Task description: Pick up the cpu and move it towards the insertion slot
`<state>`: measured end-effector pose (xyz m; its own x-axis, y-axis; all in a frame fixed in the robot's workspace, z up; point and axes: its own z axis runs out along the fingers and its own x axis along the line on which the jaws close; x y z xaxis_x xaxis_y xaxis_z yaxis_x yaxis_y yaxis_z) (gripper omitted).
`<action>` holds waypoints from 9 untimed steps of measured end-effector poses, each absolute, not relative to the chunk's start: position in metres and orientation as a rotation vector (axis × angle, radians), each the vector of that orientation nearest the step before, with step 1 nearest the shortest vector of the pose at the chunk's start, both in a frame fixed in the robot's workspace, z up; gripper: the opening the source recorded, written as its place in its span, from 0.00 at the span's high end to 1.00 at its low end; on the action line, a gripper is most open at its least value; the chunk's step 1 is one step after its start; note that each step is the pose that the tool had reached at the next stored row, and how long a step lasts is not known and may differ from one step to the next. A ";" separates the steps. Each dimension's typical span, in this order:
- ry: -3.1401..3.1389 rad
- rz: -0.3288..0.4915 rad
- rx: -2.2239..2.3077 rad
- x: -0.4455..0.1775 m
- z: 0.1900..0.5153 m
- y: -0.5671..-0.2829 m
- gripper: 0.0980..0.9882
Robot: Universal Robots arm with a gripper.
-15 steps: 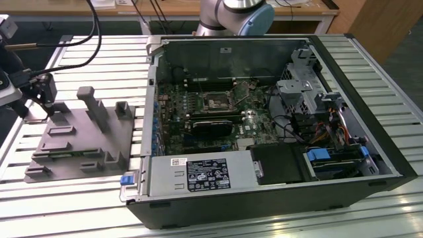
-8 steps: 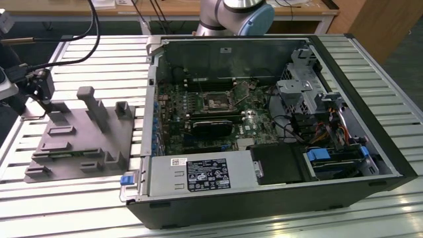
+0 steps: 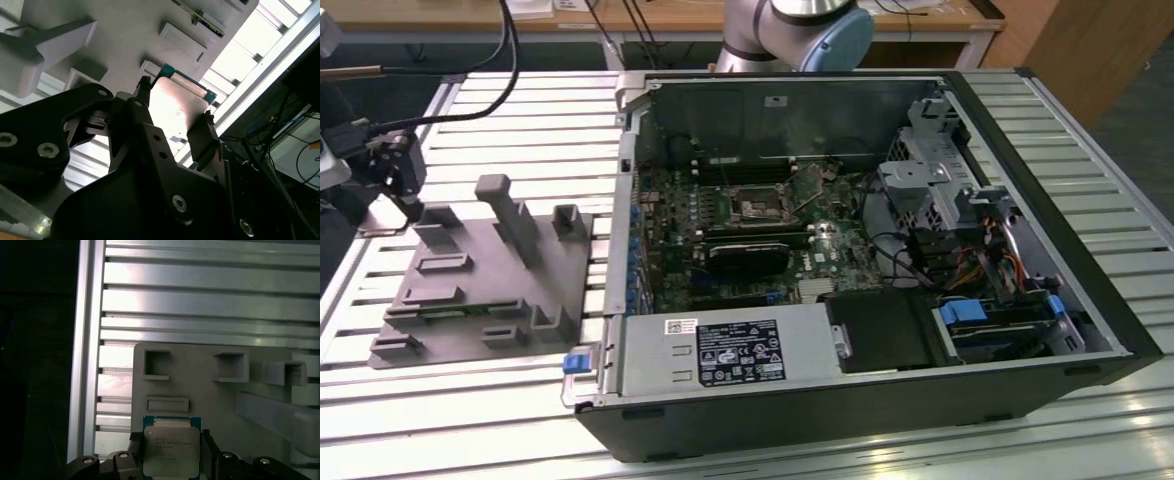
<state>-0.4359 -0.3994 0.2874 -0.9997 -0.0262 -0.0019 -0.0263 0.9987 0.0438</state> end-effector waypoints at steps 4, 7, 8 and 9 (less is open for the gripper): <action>3.139 0.067 -0.041 -0.436 0.291 -0.398 0.50; 3.140 0.067 -0.041 -0.436 0.293 -0.397 0.50; 3.140 0.066 -0.042 -0.436 0.294 -0.397 0.50; 3.140 0.066 -0.042 -0.436 0.295 -0.397 0.50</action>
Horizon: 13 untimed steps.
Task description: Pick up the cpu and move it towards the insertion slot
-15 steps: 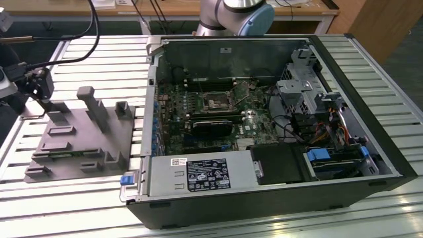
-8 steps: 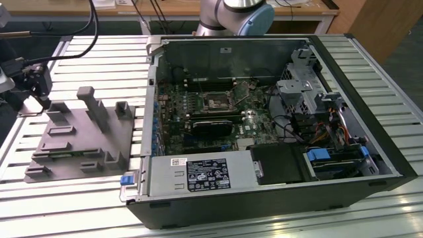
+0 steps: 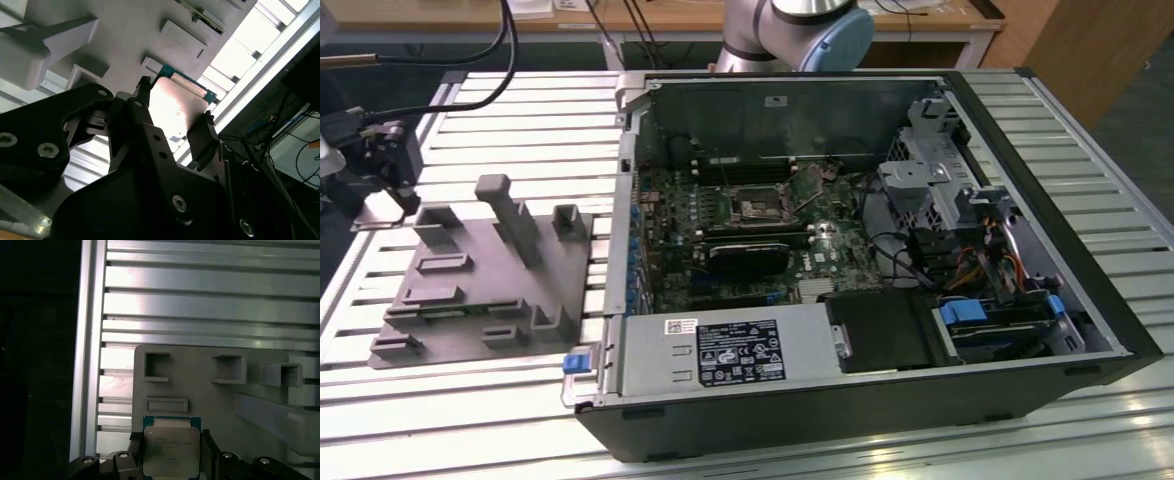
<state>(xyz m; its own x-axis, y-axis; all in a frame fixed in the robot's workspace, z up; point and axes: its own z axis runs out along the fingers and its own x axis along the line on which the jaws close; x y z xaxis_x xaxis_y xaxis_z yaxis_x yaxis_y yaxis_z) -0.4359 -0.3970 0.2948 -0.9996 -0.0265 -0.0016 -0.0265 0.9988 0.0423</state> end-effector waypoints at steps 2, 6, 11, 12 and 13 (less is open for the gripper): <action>3.140 0.066 -0.042 -0.436 0.296 -0.397 0.50; 3.140 0.066 -0.042 -0.436 0.299 -0.396 0.50; 3.140 0.066 -0.042 -0.436 0.301 -0.396 0.50; 3.140 0.066 -0.041 -0.436 0.302 -0.396 0.50; 3.140 0.066 -0.042 -0.436 0.302 -0.396 0.50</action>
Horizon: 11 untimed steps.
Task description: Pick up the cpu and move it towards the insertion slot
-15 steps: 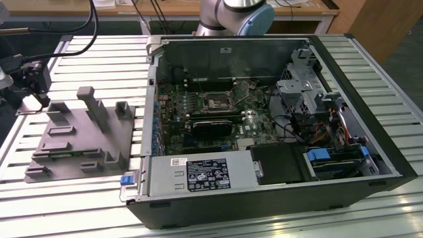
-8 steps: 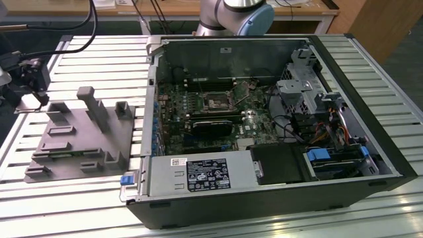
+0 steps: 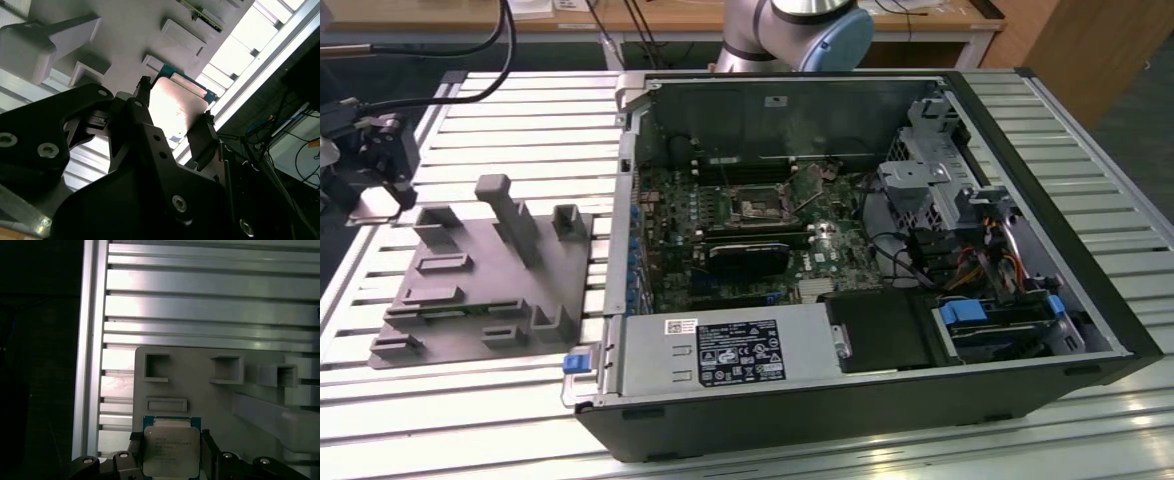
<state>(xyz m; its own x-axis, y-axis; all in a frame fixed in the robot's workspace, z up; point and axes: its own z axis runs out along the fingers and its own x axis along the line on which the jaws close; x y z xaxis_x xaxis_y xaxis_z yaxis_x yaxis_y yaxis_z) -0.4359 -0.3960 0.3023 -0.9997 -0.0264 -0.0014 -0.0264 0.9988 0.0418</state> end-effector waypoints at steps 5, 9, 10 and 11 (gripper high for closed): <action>3.140 0.066 -0.041 -0.436 0.306 -0.396 0.50; 3.140 0.066 -0.041 -0.436 0.308 -0.396 0.50; 3.140 0.066 -0.042 -0.436 0.309 -0.396 0.50; 3.139 0.066 -0.042 -0.436 0.309 -0.396 0.50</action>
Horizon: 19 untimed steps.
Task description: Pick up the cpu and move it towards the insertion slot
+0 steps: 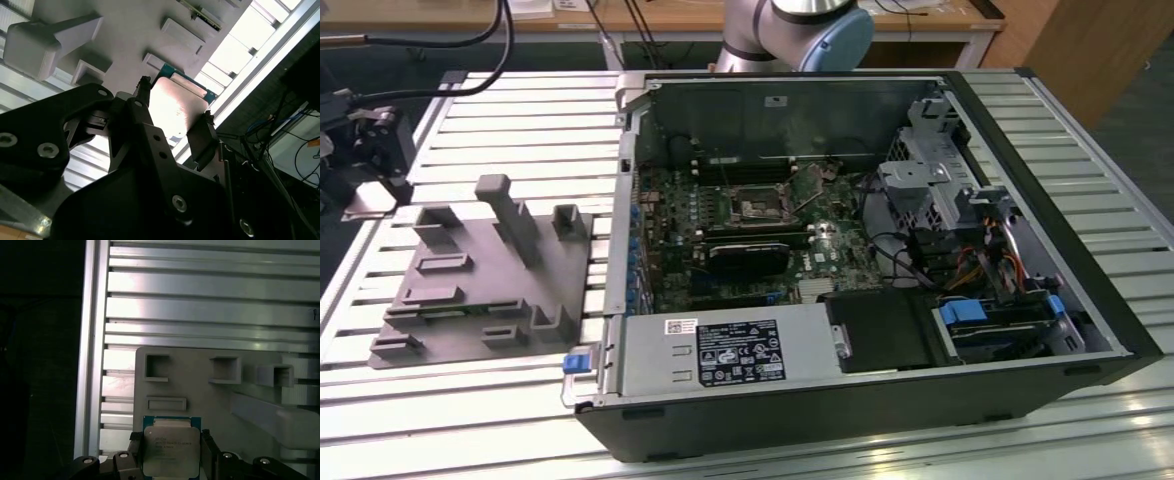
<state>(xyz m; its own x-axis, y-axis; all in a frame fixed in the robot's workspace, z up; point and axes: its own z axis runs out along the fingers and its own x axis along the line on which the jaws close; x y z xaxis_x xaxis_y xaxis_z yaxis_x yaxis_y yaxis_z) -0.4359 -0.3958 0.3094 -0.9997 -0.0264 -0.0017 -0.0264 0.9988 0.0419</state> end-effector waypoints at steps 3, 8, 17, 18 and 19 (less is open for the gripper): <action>3.140 0.066 -0.042 -0.436 0.313 -0.396 0.50; 3.140 0.065 -0.041 -0.436 0.319 -0.395 0.50; 3.140 0.061 -0.041 -0.436 0.328 -0.394 0.50; 3.140 0.061 -0.041 -0.436 0.329 -0.394 0.50; 3.140 0.059 -0.041 -0.436 0.330 -0.394 0.50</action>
<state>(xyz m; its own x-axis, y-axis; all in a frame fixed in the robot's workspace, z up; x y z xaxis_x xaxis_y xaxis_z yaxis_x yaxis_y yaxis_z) -0.4359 -0.3936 0.3305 -0.9997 -0.0264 -0.0014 -0.0264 0.9989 0.0377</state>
